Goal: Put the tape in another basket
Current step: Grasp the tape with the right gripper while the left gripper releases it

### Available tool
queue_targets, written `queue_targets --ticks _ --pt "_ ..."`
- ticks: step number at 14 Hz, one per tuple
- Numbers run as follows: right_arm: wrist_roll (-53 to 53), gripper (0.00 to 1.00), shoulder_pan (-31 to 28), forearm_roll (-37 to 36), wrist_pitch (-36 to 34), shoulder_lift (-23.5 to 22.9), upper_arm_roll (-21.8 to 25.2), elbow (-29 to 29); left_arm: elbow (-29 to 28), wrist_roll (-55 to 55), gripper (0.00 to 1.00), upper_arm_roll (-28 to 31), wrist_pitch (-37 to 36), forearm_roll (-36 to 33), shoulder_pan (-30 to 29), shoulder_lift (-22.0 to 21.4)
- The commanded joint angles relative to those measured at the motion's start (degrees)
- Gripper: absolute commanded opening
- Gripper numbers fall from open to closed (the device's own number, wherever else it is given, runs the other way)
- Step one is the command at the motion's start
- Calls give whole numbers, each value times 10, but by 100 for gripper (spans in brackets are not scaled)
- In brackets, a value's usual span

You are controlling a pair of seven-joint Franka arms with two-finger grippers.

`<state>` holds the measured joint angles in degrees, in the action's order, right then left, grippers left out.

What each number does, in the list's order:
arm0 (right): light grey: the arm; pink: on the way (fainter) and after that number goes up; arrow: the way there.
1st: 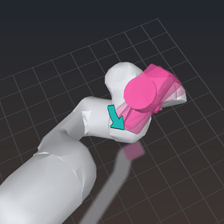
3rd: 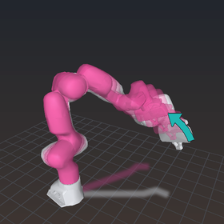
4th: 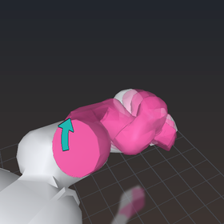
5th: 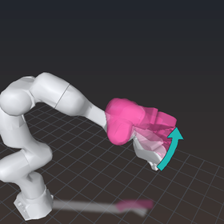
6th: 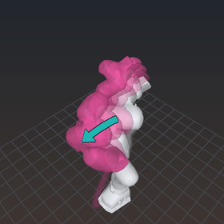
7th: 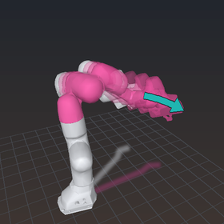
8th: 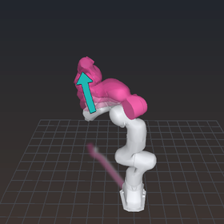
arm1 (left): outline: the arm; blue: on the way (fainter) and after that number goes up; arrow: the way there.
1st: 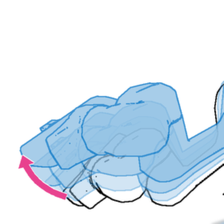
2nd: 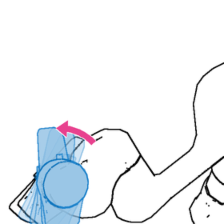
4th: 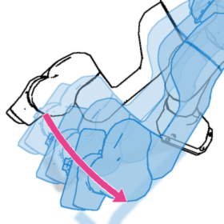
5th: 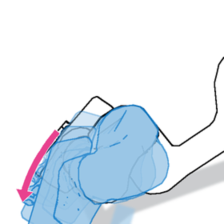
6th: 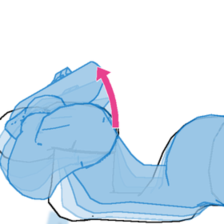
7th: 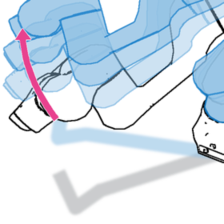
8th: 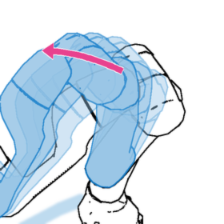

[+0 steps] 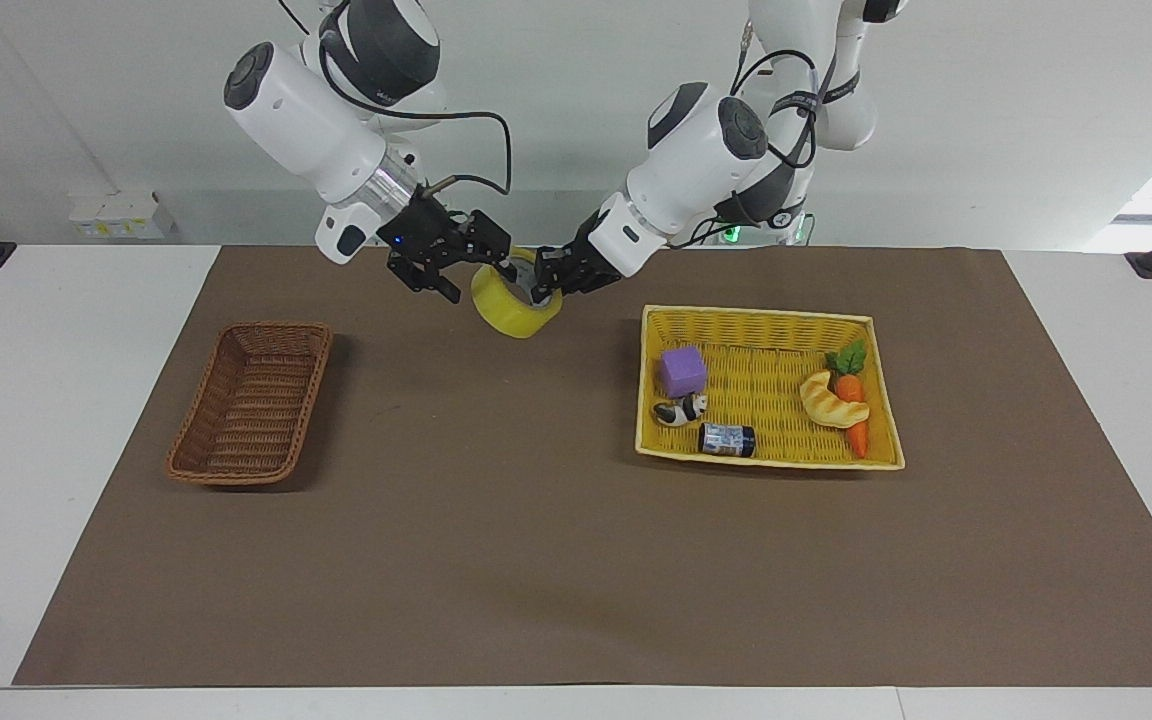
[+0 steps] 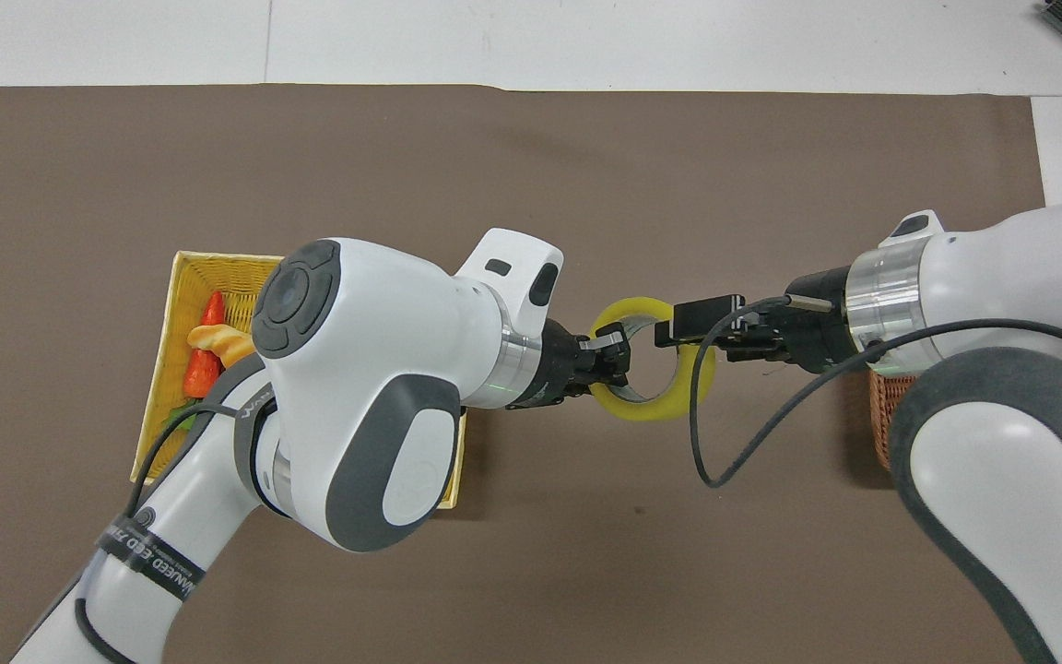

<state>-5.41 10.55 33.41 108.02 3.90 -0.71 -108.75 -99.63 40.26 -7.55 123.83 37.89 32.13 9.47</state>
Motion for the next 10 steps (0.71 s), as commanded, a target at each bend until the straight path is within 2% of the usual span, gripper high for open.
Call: queue_targets --ticks 1,3,7,8,9,10 --pt "32 100 -14 8 -10 19 -3 -19 1 45 0 0 17 21 6 -7" --pt "28 71 -8 -6 -8 18 -3 -16 1 81 0 -3 32 26 6 -6" --pt "24 70 -7 -10 -10 19 -3 -16 1 119 0 -8 64 56 5 -2" --pt "24 64 -7 -10 -10 19 -3 -16 1 119 0 -8 64 57 6 -2" --pt "24 34 -7 -11 -10 19 -3 -16 1 115 84 -7 66 54 5 -2" --pt "22 6 -6 -11 -10 18 -3 -15 2 115 100 -7 71 51 5 -7"
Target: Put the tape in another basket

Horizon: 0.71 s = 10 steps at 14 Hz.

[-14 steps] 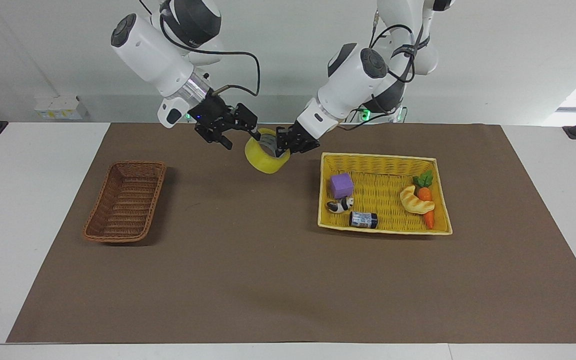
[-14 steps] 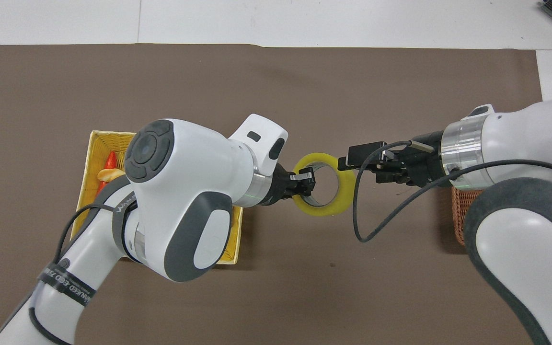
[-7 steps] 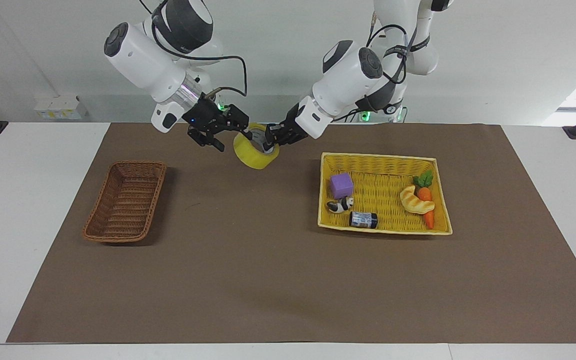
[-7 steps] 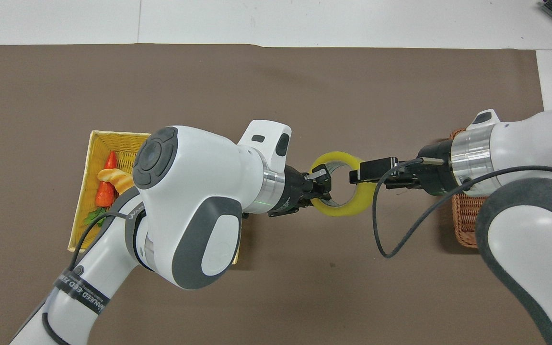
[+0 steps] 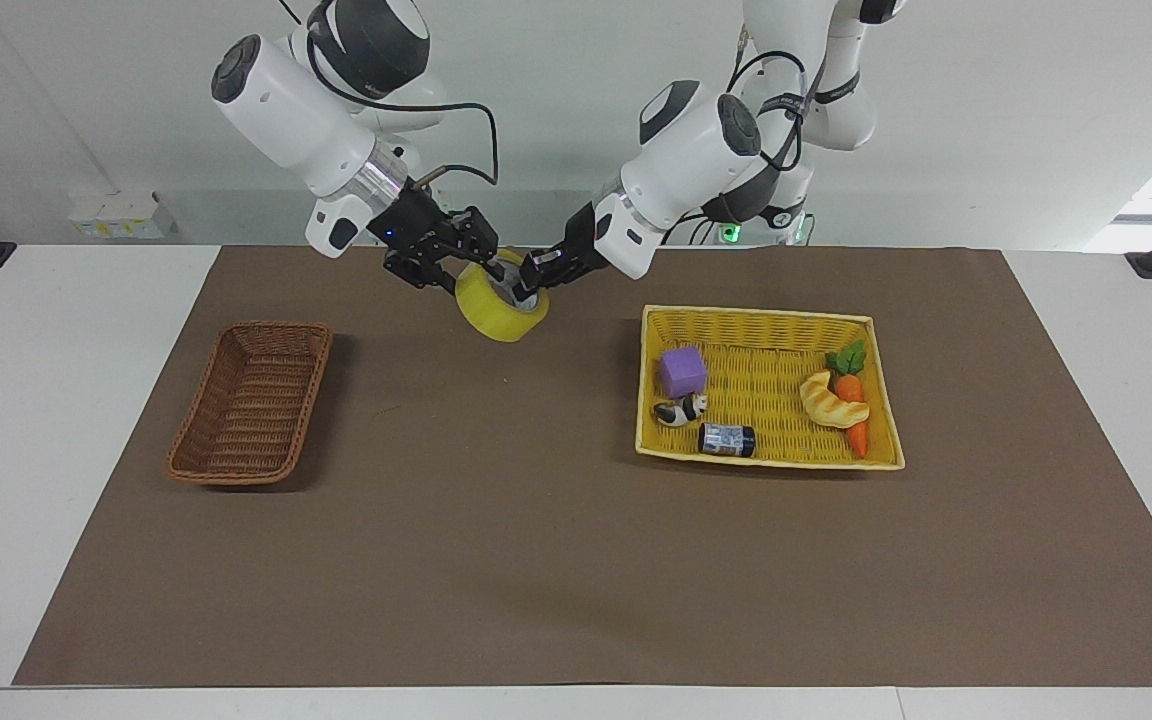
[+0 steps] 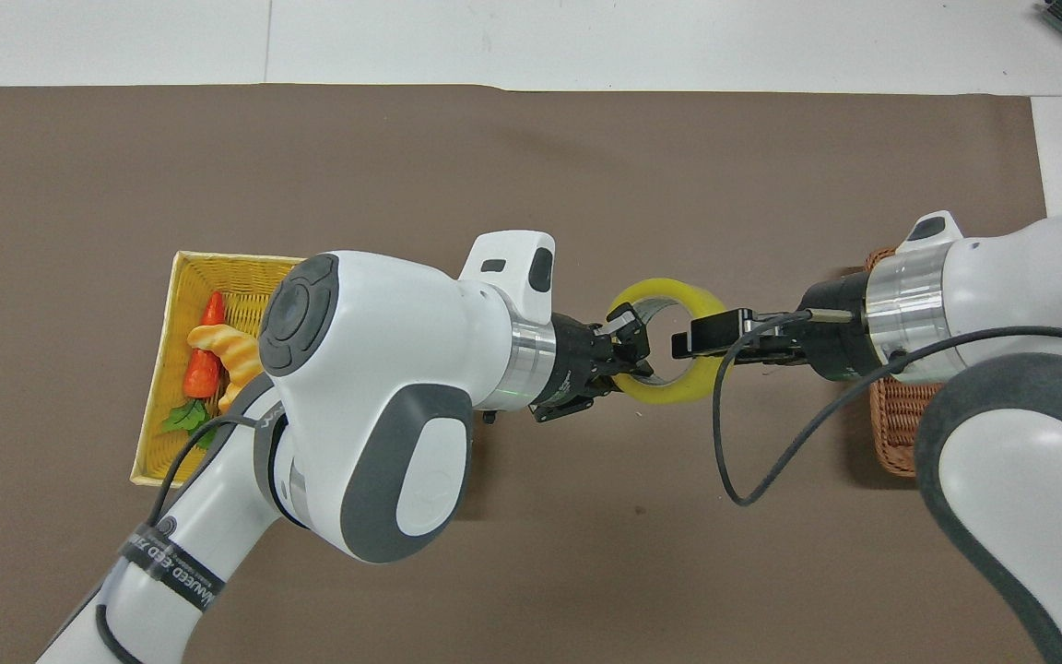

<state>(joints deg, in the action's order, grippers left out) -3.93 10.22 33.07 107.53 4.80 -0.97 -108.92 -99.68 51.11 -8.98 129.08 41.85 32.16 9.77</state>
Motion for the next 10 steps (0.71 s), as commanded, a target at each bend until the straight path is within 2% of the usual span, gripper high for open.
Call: queue_targets --ticks 1,5,8,10 --pt "-8 2 -4 -7 -4 6 0 -9 3 13 100 7 18 12 2 -15" --pt "-25 0 -12 -7 -7 0 0 3 0 14 100 14 -1 10 -19 -39" --pt "-21 0 -22 -7 -7 0 3 8 3 14 100 14 -50 5 -81 -49" --pt "-20 0 -40 -7 -20 0 3 19 3 14 100 14 -68 -24 -124 -58"
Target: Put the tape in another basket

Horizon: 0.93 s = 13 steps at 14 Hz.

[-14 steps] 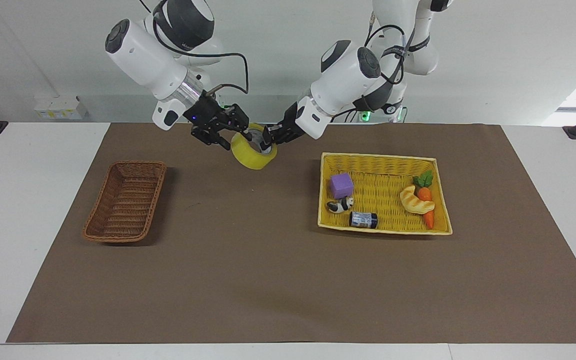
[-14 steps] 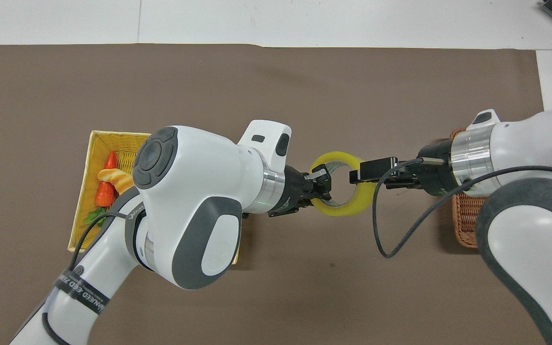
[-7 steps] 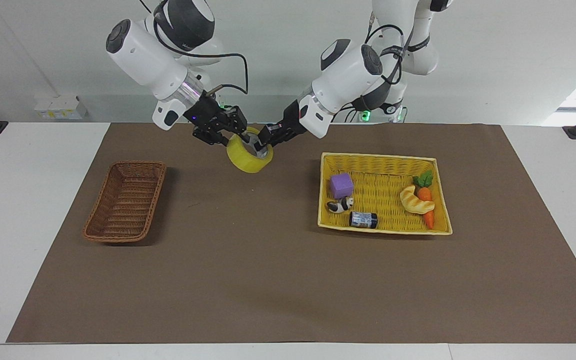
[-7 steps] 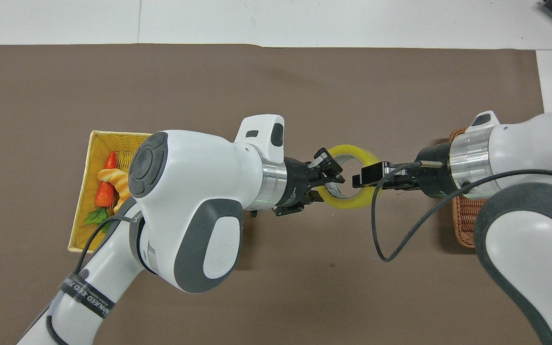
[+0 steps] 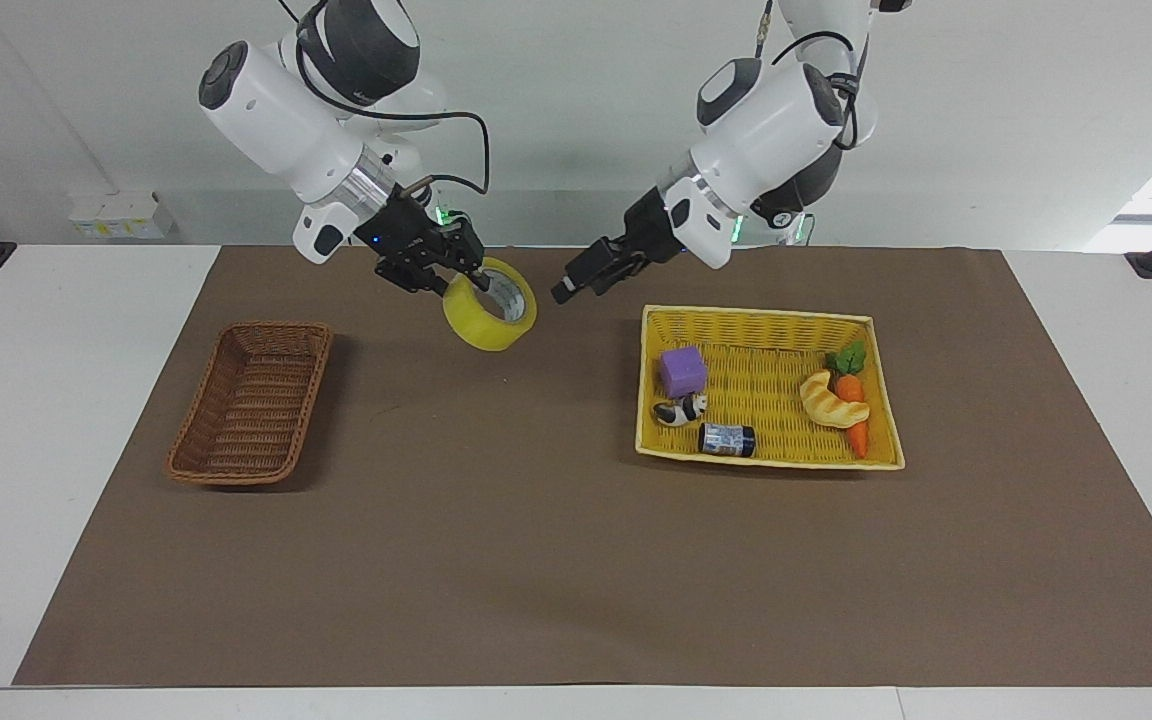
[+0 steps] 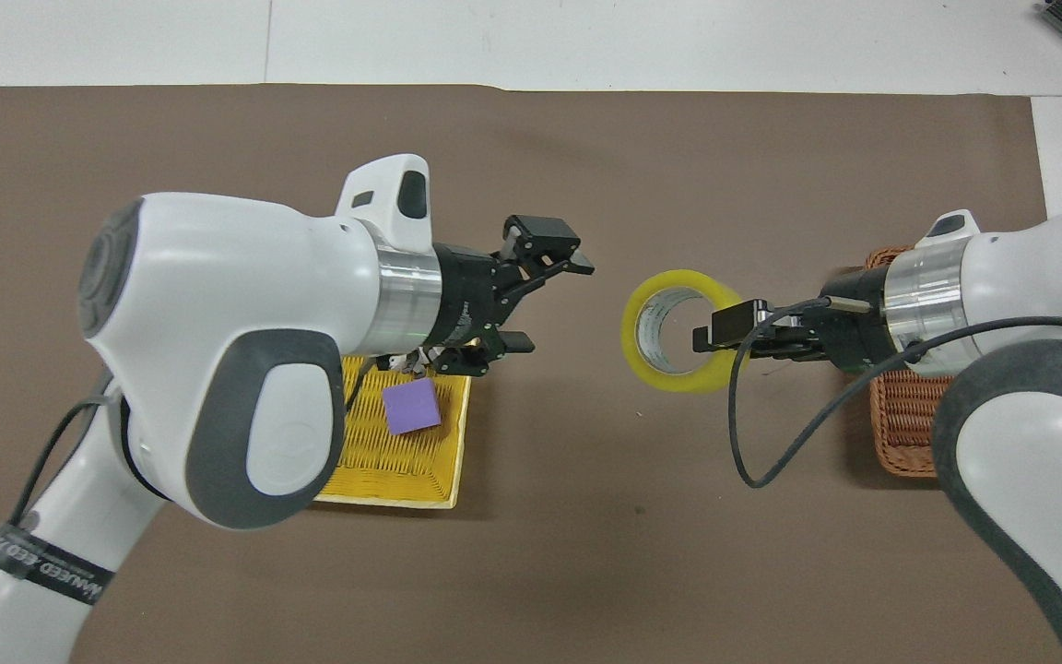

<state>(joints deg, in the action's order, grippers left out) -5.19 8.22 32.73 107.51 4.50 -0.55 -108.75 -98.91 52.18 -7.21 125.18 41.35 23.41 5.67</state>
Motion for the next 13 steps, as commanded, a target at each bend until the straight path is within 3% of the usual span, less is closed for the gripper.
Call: queue_targets --ticks 1,6,11,13 --pt "1 0 -35 -4 -29 3 -2 26 0 0 100 -3 -40 -43 -55 -22" --pt "79 0 -143 0 -53 -5 2 25 39 -32 100 -3 -107 -251 -110 -22" --pt "167 0 -242 1 -45 -12 5 13 49 -235 100 -3 -178 -319 -177 -22" --pt "219 0 -257 3 -4 -62 5 12 48 -345 100 -2 -199 -348 -204 -25"
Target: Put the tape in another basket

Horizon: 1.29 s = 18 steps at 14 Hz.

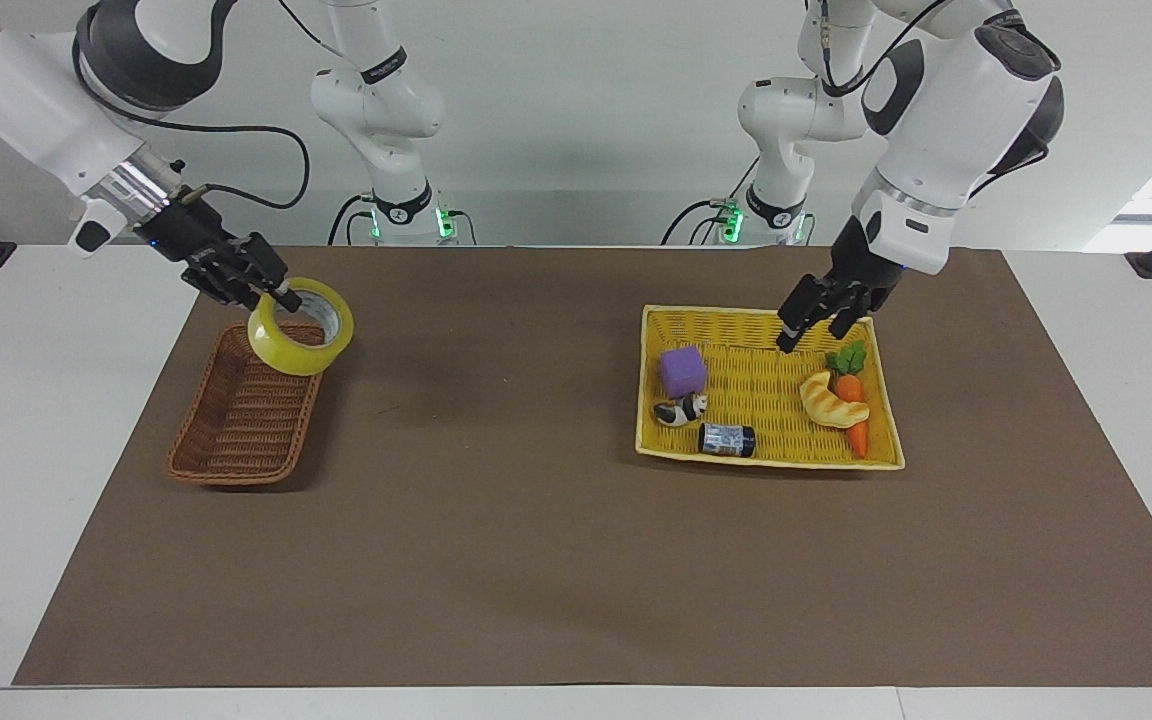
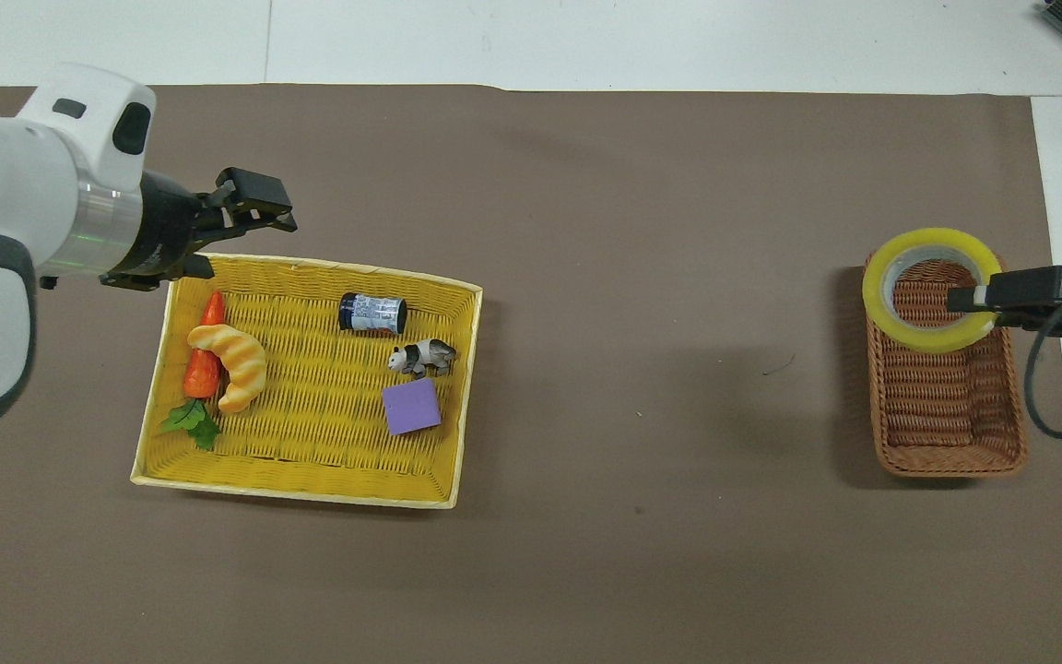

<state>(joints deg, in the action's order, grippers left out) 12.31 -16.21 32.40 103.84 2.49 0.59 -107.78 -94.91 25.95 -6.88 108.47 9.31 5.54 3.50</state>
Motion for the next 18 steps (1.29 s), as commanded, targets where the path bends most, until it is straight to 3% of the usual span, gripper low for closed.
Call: queue_targets --ticks 1,5,7,10,18 --pt "67 0 -21 6 49 -63 -7 2 8 -131 100 -6 -44 -32 -44 -9" --pt "143 0 -72 6 72 -104 -7 -8 8 -292 100 -6 -78 -79 -94 -20" --pt "160 0 -81 19 79 -124 -7 -9 15 -299 100 -7 -113 -120 -91 -21" --pt "191 0 -98 22 84 -137 -6 -20 60 -297 100 -7 -156 -116 -94 -12" --pt "237 0 -111 23 104 -147 -6 -61 59 -294 100 -7 -163 -115 -95 -14"
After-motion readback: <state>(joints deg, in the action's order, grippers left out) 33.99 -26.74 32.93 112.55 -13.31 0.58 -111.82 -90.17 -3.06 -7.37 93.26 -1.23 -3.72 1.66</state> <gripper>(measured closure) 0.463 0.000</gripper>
